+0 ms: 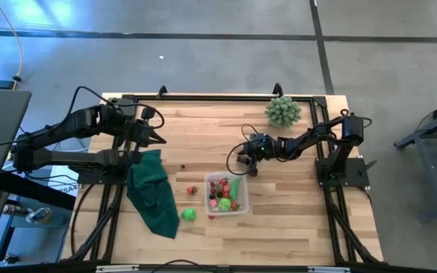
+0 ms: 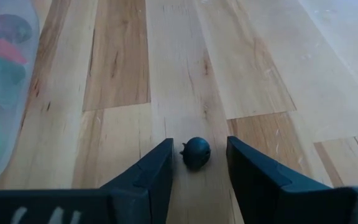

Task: Pick and placing Produce into tupperware
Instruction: Put the blueberry into the transparent bin

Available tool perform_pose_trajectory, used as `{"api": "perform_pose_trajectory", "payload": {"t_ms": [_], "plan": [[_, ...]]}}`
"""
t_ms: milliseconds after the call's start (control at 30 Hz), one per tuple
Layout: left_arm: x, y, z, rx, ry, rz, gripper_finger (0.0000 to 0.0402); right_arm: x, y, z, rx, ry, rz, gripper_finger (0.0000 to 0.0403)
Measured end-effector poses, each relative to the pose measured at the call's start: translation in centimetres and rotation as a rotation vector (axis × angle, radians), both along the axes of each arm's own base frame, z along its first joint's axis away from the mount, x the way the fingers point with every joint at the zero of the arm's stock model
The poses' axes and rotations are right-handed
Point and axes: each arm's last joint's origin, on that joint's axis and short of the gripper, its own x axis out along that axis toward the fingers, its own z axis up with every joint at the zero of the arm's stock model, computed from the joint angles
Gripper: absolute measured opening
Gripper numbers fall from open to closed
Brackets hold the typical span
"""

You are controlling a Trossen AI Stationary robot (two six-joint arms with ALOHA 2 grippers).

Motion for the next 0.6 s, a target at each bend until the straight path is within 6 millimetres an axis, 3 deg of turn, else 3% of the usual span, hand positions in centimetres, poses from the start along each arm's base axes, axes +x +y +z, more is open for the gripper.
{"api": "perform_pose_trajectory", "payload": {"t_ms": [300,600], "plan": [[0.0,0.0,0.0,0.0,0.0,0.0,0.0001,-0.01,-0.01,-0.02,-0.008,-0.002,0.003,0.0131],[0.0,0.0,0.01,0.0,0.0,0.0,0.0001,-0.03,0.01,-0.03,-0.006,-0.003,0.005,0.0093]]}}
